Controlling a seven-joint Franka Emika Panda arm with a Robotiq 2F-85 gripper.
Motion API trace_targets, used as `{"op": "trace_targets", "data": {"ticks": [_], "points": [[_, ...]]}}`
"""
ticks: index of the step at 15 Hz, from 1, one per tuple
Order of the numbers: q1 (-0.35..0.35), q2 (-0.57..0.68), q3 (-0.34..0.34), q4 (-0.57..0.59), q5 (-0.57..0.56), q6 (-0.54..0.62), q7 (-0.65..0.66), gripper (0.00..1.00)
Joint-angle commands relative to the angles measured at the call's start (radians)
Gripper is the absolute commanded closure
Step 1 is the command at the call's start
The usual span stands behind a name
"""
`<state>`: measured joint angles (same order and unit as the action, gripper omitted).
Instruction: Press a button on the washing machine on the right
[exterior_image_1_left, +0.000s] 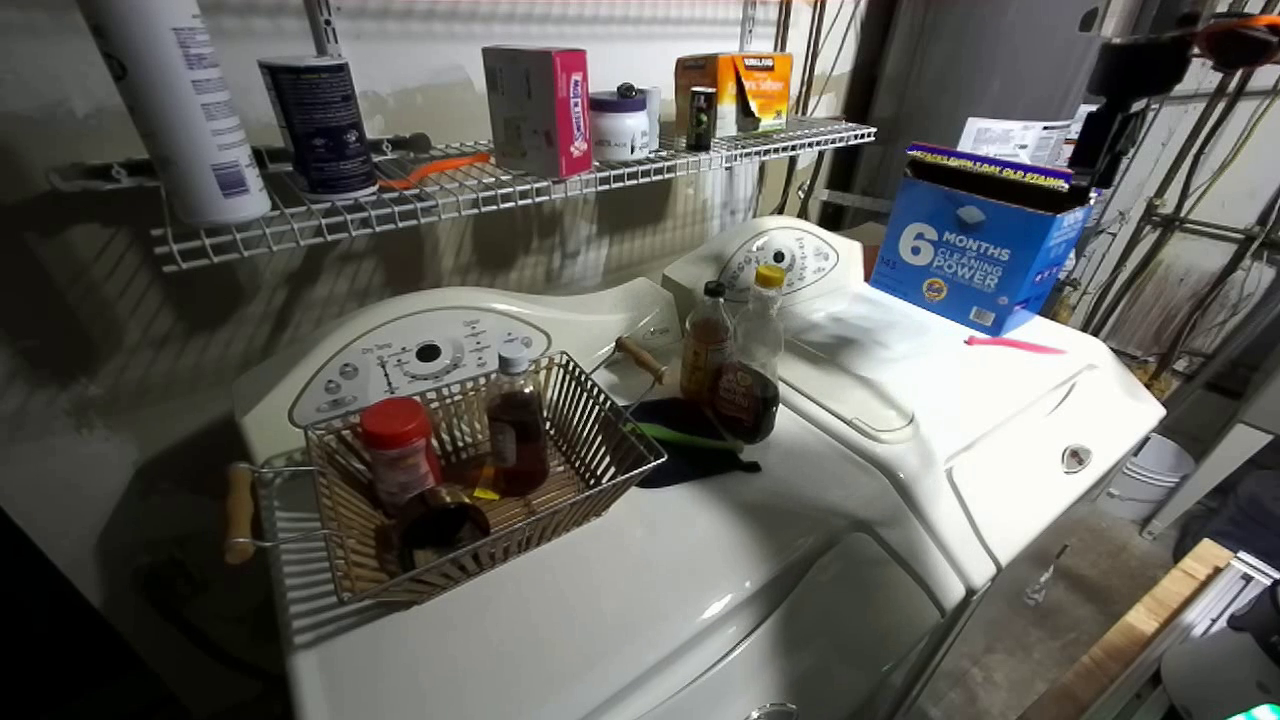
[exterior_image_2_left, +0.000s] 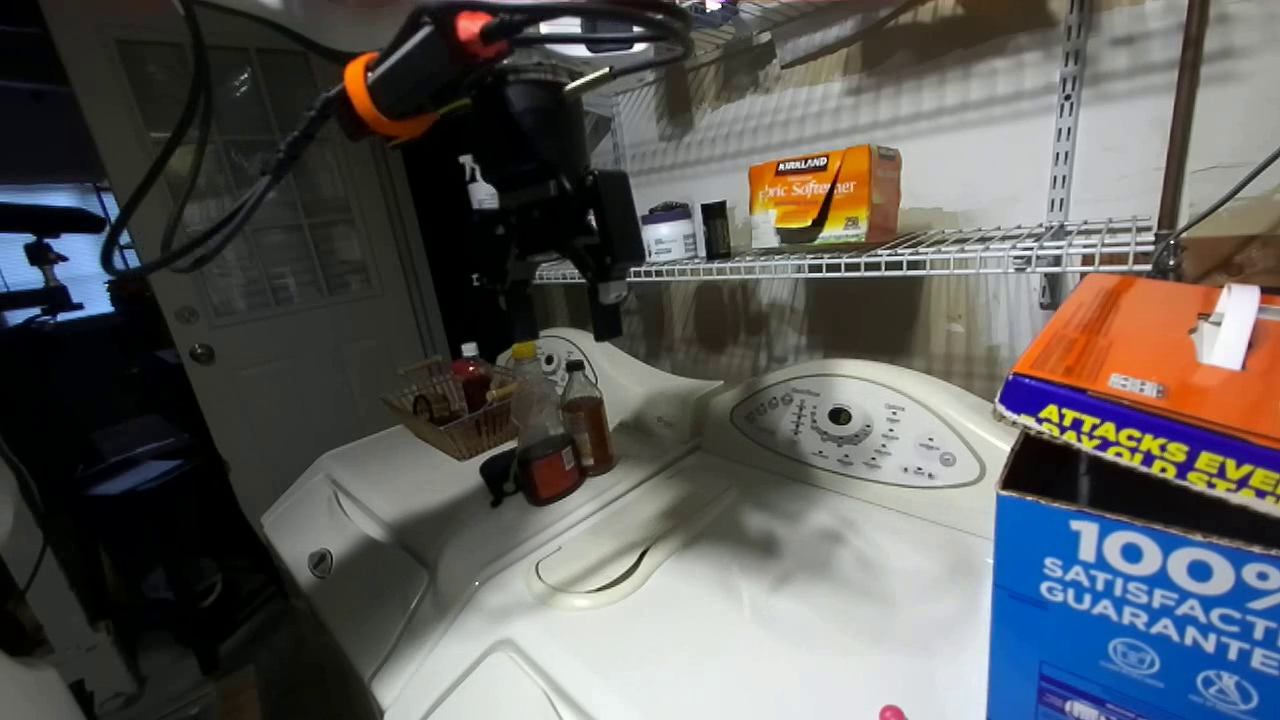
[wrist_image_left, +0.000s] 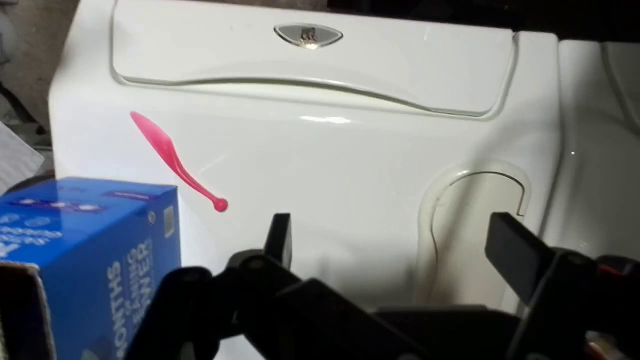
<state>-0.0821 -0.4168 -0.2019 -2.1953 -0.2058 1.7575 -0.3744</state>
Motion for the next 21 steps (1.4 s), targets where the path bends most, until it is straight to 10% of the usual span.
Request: {"op": "trace_targets", "data": {"ticks": [1,5,6,15,21], "points": [[0.053,0.062,0.032,0.021,0.075,0.089,0.000,0.00],[0.088,0.172,0.048,0.040,0.177,0.293,-0.002,0.00],[0.093,0.200,0.049,0.041,0.205,0.359,-0.008,0.25],[0.087,0.471,0.099,0.129,0.431,0.666,-0.055,0.84],[0.041,0.621,0.142,0.238,0.443,0.737,-0.043,1.00]]}}
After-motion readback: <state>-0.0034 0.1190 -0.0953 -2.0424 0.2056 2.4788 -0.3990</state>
